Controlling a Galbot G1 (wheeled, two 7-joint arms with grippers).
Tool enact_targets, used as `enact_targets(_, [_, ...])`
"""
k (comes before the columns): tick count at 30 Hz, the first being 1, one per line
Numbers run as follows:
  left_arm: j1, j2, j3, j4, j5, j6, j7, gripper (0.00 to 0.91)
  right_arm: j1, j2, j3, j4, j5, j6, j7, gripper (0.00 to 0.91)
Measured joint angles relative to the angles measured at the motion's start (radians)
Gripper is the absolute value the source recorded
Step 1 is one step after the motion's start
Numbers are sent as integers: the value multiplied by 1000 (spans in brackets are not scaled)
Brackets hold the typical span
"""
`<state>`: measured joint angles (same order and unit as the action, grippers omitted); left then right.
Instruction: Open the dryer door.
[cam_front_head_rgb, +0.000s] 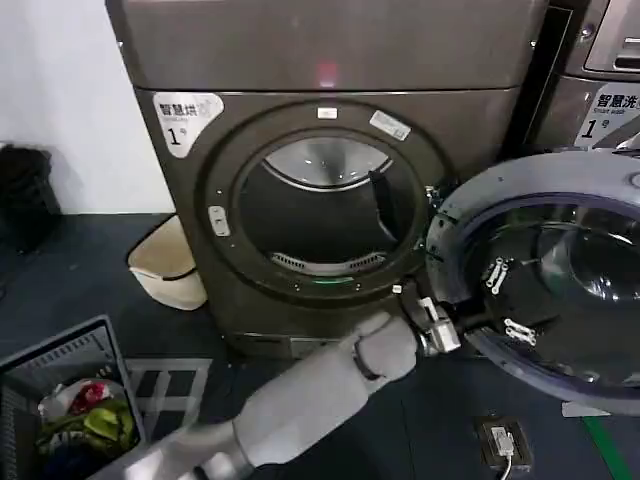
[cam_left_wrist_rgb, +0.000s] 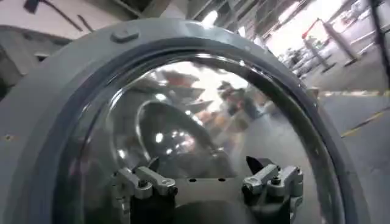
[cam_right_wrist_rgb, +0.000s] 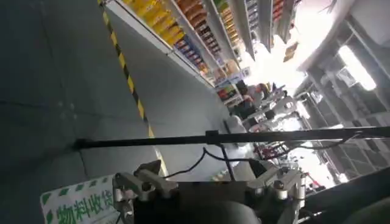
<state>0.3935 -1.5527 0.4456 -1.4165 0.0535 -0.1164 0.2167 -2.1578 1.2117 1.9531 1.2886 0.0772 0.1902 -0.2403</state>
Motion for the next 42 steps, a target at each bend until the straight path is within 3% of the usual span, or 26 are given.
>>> enact_targets(12, [-7, -49, -33, 63, 50, 52, -46, 907, 1, 9, -2, 17, -1, -1, -1, 907])
enact_targets(23, [-5, -44, -33, 60, 37, 46, -42, 907, 4, 9, -7, 22, -1, -3, -4, 907])
enact_targets(42, [29, 16, -18, -36, -1, 51, -23, 907, 10, 1, -17, 28, -3, -3, -10, 907])
